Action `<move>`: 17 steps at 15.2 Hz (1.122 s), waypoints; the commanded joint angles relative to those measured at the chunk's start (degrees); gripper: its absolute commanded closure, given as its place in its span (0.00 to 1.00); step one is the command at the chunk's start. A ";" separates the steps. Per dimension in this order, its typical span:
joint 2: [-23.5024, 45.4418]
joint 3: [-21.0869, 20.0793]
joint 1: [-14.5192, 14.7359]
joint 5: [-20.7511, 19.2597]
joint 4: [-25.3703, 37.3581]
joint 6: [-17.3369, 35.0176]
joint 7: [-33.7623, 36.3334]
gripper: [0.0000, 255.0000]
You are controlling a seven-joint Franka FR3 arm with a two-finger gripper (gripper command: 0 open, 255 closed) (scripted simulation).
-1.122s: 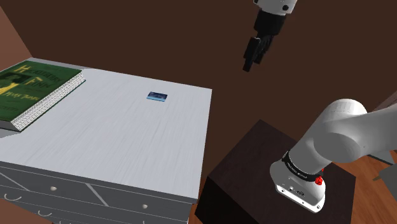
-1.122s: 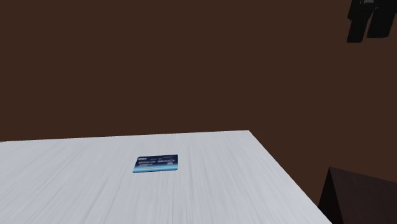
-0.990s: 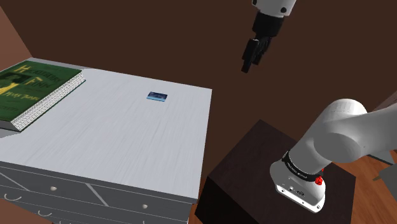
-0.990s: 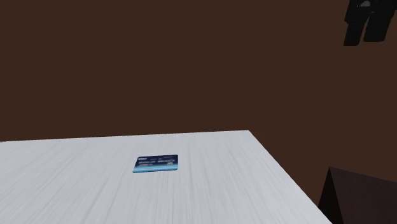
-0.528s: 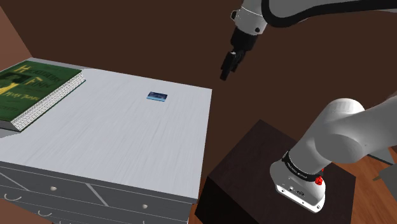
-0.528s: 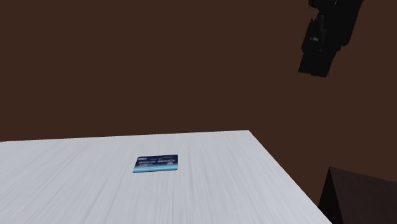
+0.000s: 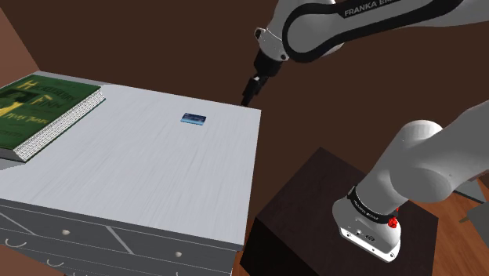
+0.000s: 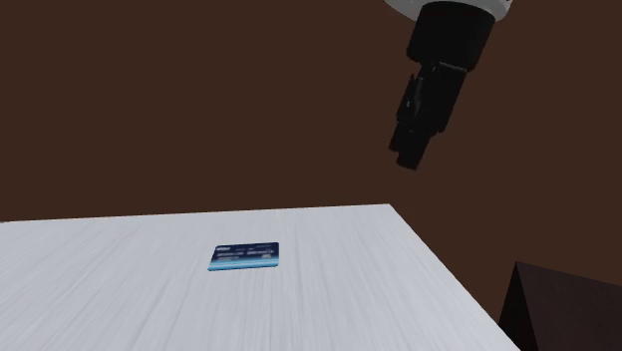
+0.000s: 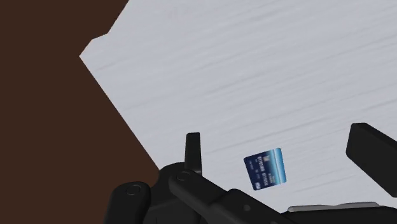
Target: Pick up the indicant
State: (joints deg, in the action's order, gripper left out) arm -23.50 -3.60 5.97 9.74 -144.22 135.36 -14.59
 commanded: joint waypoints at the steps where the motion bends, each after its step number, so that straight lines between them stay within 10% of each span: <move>1: 4.15 0.03 1.14 1.22 1.03 5.22 -2.14 0.00; 17: 35.78 -3.83 6.65 19.11 21.61 30.10 -27.46 0.00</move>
State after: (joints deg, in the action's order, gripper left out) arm 10.58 -6.72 12.74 27.71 -124.28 164.52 -40.36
